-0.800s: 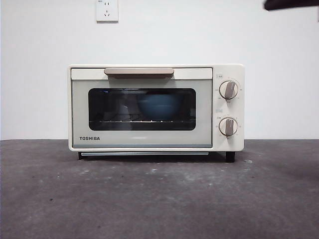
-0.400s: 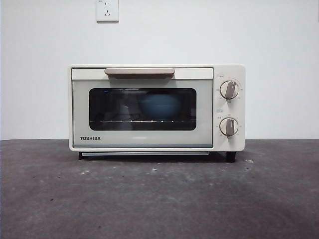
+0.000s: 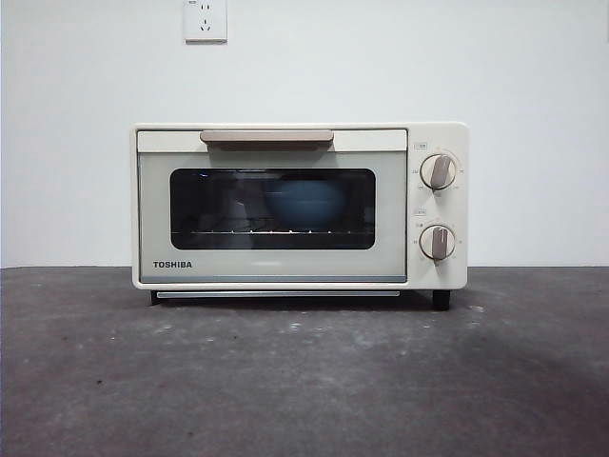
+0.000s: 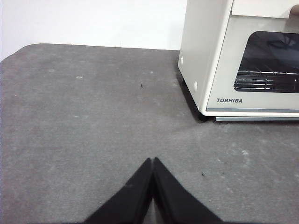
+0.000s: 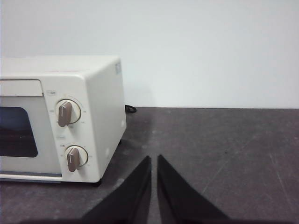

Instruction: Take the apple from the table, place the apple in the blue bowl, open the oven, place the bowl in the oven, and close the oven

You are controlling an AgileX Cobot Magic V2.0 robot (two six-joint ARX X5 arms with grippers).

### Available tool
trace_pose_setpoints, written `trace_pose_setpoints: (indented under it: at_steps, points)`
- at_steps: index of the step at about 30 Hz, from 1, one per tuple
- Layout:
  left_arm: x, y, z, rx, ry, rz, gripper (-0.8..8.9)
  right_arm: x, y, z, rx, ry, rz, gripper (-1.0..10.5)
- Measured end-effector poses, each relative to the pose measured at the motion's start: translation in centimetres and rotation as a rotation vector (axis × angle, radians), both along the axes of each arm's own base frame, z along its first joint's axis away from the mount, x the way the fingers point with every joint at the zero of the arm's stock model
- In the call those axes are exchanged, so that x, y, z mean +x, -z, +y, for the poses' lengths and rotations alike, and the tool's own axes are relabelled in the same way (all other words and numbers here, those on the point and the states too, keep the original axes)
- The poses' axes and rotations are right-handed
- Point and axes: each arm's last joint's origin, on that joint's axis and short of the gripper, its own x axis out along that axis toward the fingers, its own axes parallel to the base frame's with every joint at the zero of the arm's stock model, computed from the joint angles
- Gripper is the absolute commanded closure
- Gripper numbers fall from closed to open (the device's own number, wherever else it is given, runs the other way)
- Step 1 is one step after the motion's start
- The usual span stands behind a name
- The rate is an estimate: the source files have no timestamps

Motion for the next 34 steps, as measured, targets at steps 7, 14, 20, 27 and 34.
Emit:
trace_pose_setpoints:
  at_steps: [7,14,20,27,34]
  points:
    - [0.0,0.0,0.0,0.0,0.0,0.0,8.06,-0.2,1.9,0.0,-0.003,0.0,0.009,9.4]
    - [0.0,0.0,0.0,0.0,0.0,0.0,8.06,-0.2,3.0,0.0,-0.012,0.0,0.115,9.4]
    - [0.0,0.0,0.0,0.0,0.0,0.0,8.06,-0.3,4.1,0.0,-0.021,0.0,0.234,9.4]
    - [0.0,0.0,0.0,0.0,0.0,0.0,8.06,-0.3,4.1,0.0,0.016,0.001,0.233,9.4]
    - [0.0,0.0,0.0,0.0,0.0,0.001,8.06,-0.3,4.1,0.0,0.027,0.002,0.233,9.4]
